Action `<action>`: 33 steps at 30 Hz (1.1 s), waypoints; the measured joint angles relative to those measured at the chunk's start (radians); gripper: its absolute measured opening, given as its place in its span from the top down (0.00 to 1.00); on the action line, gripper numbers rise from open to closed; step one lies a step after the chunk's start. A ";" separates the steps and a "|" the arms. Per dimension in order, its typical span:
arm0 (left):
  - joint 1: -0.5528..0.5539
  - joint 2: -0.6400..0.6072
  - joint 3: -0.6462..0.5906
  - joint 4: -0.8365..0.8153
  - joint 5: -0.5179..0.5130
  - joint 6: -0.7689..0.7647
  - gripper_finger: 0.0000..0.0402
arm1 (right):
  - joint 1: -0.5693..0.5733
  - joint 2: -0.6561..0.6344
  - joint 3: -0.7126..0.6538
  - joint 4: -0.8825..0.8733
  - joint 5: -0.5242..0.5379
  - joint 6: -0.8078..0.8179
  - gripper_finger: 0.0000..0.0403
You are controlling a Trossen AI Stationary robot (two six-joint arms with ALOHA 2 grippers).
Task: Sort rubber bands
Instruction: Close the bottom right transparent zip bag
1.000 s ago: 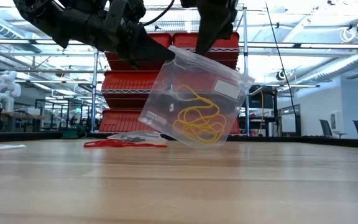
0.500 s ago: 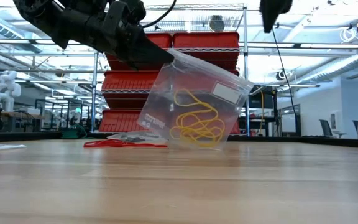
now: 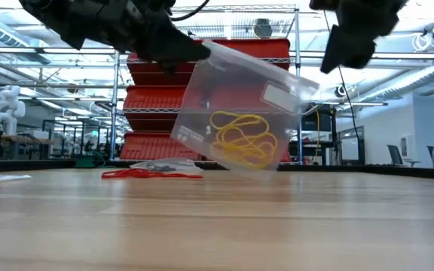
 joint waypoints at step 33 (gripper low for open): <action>-0.071 0.235 0.009 0.112 0.090 -0.108 0.66 | -0.045 0.281 -0.051 0.278 0.081 -0.128 1.00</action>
